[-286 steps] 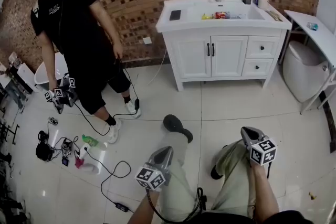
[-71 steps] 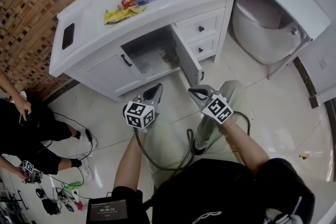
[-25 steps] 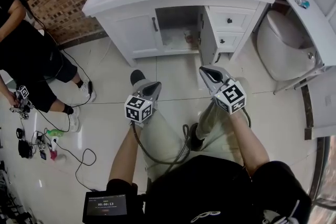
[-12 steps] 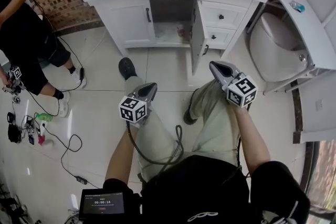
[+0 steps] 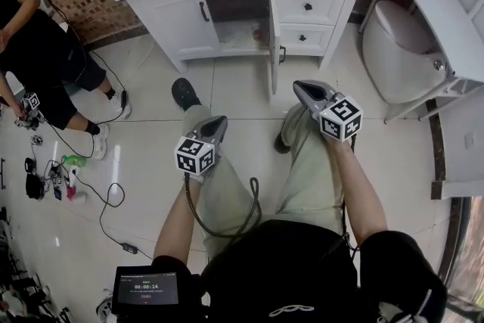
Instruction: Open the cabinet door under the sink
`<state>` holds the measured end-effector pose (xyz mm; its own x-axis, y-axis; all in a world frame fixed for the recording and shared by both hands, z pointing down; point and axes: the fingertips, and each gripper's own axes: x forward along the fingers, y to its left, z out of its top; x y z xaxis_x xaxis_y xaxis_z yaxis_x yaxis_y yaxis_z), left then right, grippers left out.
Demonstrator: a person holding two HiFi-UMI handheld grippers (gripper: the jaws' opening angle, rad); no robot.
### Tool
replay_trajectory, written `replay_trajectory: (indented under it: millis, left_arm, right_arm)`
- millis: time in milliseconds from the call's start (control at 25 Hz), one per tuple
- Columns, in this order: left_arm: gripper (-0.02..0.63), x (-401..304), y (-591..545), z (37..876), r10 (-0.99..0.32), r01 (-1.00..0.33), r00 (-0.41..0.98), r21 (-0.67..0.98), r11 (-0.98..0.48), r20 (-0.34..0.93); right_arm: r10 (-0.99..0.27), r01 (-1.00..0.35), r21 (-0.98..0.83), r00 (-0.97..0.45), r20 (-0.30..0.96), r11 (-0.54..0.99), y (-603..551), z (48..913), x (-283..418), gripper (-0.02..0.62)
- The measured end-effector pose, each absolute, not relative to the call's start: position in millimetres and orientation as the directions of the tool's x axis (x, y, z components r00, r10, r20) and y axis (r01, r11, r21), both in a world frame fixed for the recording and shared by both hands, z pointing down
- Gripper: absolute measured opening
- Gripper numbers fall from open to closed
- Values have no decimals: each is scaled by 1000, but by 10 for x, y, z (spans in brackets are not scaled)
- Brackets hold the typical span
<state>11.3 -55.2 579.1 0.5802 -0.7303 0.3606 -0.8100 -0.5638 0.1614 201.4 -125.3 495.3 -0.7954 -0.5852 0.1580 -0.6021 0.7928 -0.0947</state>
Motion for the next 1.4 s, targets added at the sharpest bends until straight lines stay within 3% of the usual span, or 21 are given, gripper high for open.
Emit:
replay_trajectory:
  millis: [360,1400]
  left_arm:
    - [15,141,-468,4942,-780,-807,591,131,-576,208]
    - [15,315,-558,5057,-767,-802,595,108,-587,240]
  right_arm:
    - [-568,-582,-14,-798,200,813,-1145,4957,1899,-8]
    - [-562,-569,51,-787,256,821,-1071,5019,1673,-8]
